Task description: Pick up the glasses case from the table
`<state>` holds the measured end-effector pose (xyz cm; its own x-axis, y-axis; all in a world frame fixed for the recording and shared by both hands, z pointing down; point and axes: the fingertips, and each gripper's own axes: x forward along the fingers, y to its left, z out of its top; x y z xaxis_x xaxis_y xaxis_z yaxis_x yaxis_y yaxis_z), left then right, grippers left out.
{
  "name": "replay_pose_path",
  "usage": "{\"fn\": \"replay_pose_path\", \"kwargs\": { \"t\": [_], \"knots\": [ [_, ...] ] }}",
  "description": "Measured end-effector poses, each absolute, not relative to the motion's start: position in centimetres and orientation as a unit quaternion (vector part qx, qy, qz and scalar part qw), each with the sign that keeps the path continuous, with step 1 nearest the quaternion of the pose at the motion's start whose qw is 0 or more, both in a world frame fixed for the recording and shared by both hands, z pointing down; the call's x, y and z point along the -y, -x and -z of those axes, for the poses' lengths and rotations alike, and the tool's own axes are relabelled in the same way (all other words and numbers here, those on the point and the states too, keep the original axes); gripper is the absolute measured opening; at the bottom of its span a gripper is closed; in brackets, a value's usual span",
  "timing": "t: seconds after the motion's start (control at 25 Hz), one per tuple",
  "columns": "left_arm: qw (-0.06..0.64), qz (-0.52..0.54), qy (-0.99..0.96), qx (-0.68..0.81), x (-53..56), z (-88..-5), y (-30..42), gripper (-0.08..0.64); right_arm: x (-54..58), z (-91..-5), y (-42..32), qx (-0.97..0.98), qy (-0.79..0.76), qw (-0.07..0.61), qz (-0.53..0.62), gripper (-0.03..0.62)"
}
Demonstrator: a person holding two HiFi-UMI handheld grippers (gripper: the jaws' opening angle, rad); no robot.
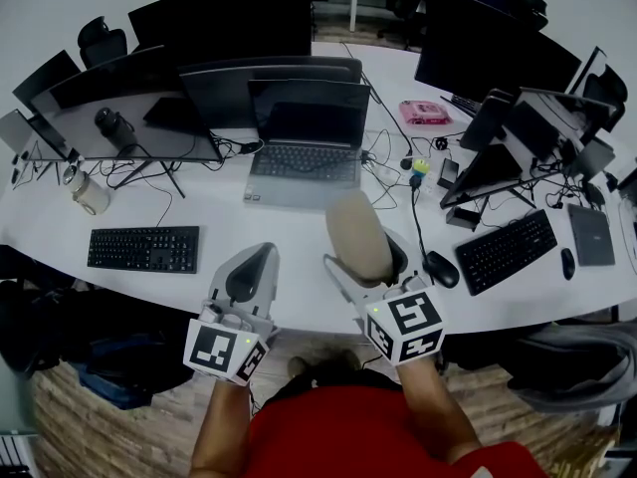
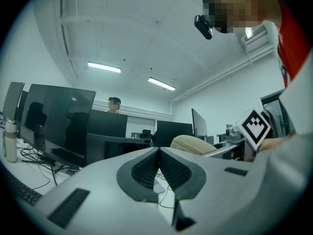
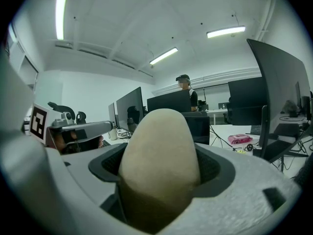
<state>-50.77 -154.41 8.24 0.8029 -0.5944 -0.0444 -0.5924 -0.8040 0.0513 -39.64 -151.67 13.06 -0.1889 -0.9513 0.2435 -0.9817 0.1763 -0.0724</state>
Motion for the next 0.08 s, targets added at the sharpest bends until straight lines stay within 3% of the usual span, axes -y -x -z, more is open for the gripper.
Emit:
{"fn": "replay_pose_path", "kwargs": {
  "t": [0.08],
  "knots": [
    [0.017,0.03,-0.949,0.312,154.3,-8.23,50.8,0.009,151.56,-13.07,39.69,0.764,-0.633,0.071,-0.106,0.397]
  ]
}}
